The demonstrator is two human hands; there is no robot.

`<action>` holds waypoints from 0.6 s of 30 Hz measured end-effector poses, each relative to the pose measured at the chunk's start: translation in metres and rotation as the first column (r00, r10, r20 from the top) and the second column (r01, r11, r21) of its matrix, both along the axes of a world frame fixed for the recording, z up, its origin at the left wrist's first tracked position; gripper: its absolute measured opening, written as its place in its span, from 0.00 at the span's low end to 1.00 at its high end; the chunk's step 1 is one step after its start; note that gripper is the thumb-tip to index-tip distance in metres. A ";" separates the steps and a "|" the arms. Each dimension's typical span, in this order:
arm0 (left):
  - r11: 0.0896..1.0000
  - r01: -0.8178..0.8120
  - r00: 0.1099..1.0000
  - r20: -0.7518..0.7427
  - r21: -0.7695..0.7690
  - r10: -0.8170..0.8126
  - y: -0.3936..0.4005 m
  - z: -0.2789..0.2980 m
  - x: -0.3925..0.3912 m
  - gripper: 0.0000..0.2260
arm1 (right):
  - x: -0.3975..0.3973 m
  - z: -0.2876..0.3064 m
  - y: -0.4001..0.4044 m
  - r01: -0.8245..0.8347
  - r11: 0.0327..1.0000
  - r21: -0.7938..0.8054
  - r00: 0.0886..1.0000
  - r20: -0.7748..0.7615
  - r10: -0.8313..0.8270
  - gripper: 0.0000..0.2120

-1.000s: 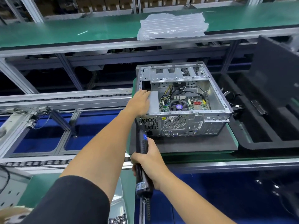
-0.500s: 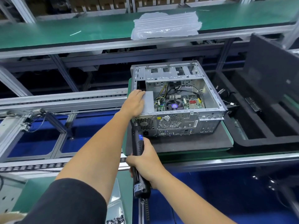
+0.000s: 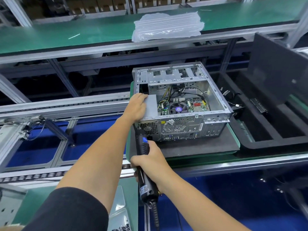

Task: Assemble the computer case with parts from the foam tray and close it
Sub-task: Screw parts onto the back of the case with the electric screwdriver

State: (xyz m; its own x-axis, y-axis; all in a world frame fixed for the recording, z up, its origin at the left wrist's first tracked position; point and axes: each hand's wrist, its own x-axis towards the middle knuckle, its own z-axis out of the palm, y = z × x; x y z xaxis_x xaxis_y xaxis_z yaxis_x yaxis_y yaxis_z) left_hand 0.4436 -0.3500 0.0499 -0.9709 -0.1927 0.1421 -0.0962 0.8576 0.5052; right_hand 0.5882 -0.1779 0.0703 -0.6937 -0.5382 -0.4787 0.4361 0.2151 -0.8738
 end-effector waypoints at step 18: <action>0.998 -0.014 1.000 0.021 0.061 0.012 0.000 -0.001 0.001 0.20 | -0.001 0.002 0.012 0.082 0.977 -0.197 0.951 0.308 -0.018 0.04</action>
State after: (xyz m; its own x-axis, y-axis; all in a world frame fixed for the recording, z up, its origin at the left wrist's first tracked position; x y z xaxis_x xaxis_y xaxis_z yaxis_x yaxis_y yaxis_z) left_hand 0.4444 -0.3504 0.0485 -0.9709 -0.2130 0.1095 -0.1181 0.8237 0.5546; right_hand 0.5875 -0.1660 0.0723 -0.5615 -0.6154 -0.5532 0.6926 0.0164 -0.7212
